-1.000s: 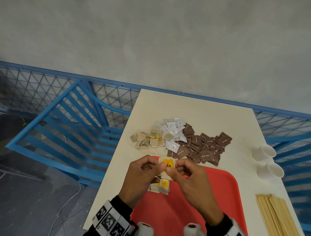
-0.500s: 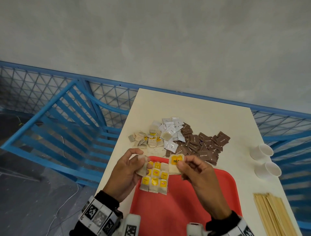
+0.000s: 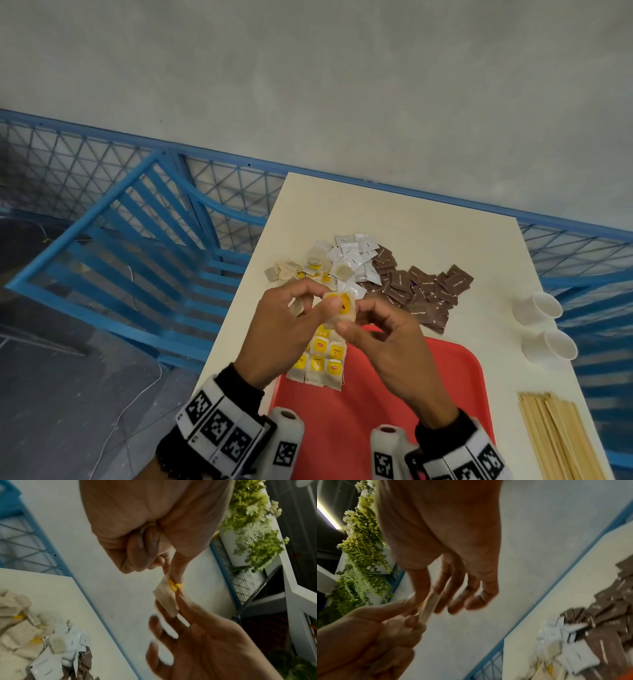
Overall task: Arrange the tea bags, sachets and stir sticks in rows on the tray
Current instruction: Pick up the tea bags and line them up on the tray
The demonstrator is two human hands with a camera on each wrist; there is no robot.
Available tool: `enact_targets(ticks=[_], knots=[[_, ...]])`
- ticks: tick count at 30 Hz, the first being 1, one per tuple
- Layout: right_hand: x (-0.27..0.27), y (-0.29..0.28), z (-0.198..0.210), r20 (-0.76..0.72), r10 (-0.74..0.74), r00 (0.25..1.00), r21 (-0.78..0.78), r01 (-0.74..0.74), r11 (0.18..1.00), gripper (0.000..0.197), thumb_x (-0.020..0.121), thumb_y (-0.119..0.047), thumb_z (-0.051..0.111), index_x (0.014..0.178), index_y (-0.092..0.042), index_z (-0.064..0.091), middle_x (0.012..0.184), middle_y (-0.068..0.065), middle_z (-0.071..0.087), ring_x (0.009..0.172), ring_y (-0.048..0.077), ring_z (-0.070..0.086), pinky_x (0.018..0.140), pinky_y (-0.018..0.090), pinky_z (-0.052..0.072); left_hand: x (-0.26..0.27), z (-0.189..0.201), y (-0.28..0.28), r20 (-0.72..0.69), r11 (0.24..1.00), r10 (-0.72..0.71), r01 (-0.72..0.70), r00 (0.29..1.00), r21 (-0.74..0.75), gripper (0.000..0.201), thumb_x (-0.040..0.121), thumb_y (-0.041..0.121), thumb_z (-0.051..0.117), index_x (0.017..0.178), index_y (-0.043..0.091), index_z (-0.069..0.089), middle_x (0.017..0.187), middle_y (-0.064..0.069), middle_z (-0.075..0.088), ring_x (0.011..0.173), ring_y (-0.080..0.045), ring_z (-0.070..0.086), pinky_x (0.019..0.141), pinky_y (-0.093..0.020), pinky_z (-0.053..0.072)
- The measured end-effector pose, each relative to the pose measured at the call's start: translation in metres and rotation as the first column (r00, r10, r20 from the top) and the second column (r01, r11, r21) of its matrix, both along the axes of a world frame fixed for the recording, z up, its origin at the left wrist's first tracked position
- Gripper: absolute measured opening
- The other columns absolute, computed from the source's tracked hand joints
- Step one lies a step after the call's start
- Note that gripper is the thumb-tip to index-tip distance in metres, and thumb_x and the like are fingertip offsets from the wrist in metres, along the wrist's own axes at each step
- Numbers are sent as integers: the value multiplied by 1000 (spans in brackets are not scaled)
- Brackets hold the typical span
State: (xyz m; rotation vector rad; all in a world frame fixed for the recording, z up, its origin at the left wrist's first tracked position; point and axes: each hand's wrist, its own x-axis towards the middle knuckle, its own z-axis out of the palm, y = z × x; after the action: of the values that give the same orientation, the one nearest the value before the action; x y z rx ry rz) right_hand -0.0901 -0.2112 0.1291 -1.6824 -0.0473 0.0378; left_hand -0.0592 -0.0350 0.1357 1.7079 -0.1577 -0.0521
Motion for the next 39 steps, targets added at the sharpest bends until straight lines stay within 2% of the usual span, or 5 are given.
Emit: enact_targets(ticks=[4, 11, 17, 28, 39], knots=[[1, -10, -2, -14, 67, 998, -202, -69, 977, 27, 81, -35, 76, 108, -31, 72, 110, -11, 69, 103, 10, 65, 84, 34, 52, 8, -5, 14, 29, 970, -166, 159, 986, 183, 25, 74, 60, 70, 81, 36, 75, 73, 6, 58, 70, -6, 52, 70, -24, 43], [-4, 18, -25, -23, 3, 1000, -52, -4, 999, 3, 87, -15, 73, 86, -15, 76, 74, 2, 72, 66, 12, 59, 62, 34, 46, 2, -26, 28, -119, 988, -149, 153, 982, 22, 6, 86, 24, 76, 85, 19, 75, 80, -4, 67, 62, 0, 55, 59, -16, 46], [-21, 41, -148, -410, -66, 910, -250, -43, 967, 40, 83, -9, 75, 54, -18, 49, 56, -6, 39, 56, 9, 38, 58, 28, 33, -23, -114, 67, -388, 937, 116, 29, 914, 347, 9, 88, 29, 72, 80, 26, 74, 72, 11, 69, 74, -4, 61, 72, -24, 47], [-17, 78, -205, -495, -338, 801, -422, 118, 899, 30, 78, -17, 80, 57, -14, 57, 62, 3, 65, 61, 13, 59, 59, 24, 46, -46, -162, 90, -477, 892, 151, 89, 866, 443, 22, 92, 39, 66, 73, 28, 66, 71, 7, 68, 72, -6, 60, 65, -20, 42], [-11, 71, -171, -380, -264, 886, -554, 10, 832, 42, 81, -36, 77, 64, -19, 43, 60, -5, 48, 57, 9, 42, 59, 34, 43, -24, -116, 73, -745, 890, -90, -283, 661, -358, 79, 92, 71, 25, 118, 9, 65, 86, -13, 64, 44, -13, 32, 48, -25, 35]])
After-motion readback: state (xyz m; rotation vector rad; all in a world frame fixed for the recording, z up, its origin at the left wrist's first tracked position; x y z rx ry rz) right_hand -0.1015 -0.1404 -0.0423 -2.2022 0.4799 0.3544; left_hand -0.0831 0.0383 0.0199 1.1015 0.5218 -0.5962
